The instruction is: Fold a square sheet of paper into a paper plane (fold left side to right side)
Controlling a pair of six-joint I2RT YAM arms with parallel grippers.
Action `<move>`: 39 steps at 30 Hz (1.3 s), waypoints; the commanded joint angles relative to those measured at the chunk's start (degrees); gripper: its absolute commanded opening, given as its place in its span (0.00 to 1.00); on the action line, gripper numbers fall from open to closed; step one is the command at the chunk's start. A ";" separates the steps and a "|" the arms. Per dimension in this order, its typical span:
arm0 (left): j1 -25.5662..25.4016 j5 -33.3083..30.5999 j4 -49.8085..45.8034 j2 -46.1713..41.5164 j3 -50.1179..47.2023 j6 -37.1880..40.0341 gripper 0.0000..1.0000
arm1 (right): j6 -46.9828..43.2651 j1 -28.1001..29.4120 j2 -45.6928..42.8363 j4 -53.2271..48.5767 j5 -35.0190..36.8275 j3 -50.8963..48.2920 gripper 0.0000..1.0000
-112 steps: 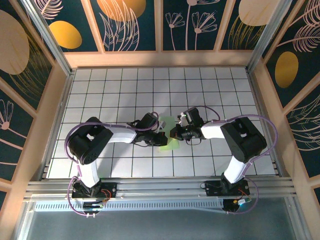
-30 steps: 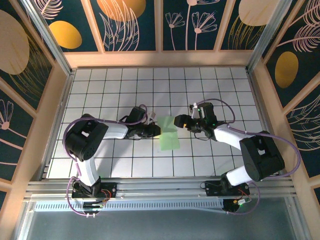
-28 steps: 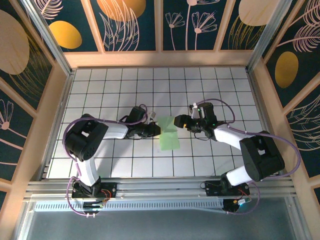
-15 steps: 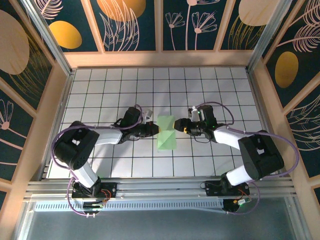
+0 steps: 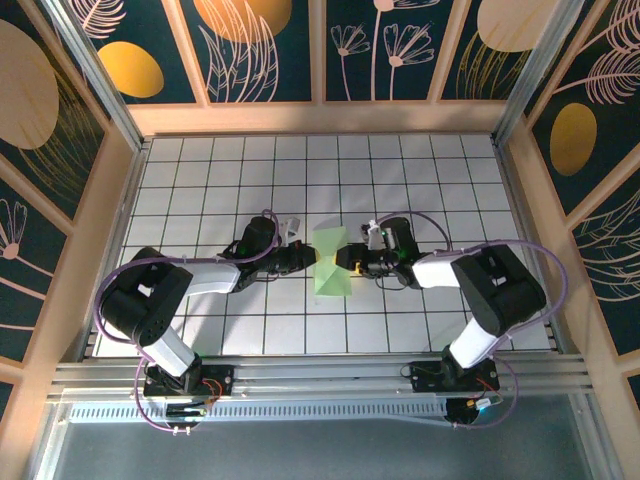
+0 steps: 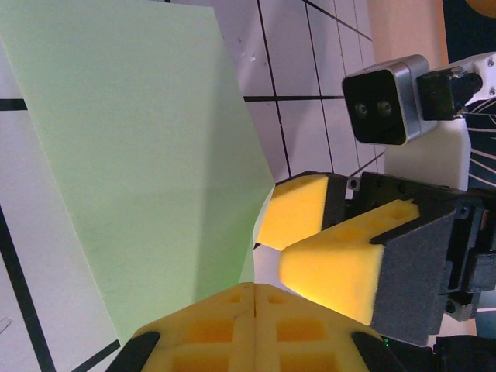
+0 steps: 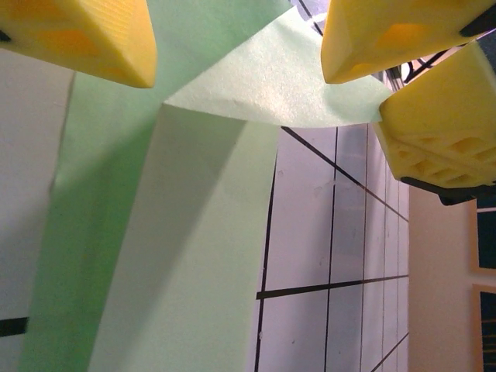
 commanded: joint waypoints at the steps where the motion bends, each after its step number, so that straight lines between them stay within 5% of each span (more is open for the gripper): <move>1: 0.12 -0.84 1.39 -1.03 -0.66 -0.37 0.00 | 1.35 0.75 2.63 5.87 -1.30 1.54 0.56; 8: 0.12 -3.26 -0.66 -0.27 -0.96 -0.17 0.00 | 2.33 1.63 5.07 10.12 -1.06 1.66 0.51; 17: 0.12 -4.43 -0.71 1.52 -1.48 -0.14 0.00 | 1.86 1.81 6.32 9.16 0.39 2.36 0.23; 23: 0.12 -8.37 -2.26 -2.33 -2.28 0.24 0.27 | 0.66 1.64 2.97 7.71 3.35 2.38 0.00; 30: 0.69 -18.10 -5.63 -14.07 -3.07 -0.81 0.66 | -2.97 -1.04 -5.71 4.65 4.54 3.76 0.00; 35: 2.22 -22.38 1.75 -23.56 -6.47 -5.39 0.96 | -3.53 -5.02 -13.57 7.21 1.33 5.38 0.00; 39: 3.28 -17.75 14.00 -25.38 -7.46 -8.02 0.99 | -0.64 -7.28 -17.25 13.53 -3.89 7.61 0.00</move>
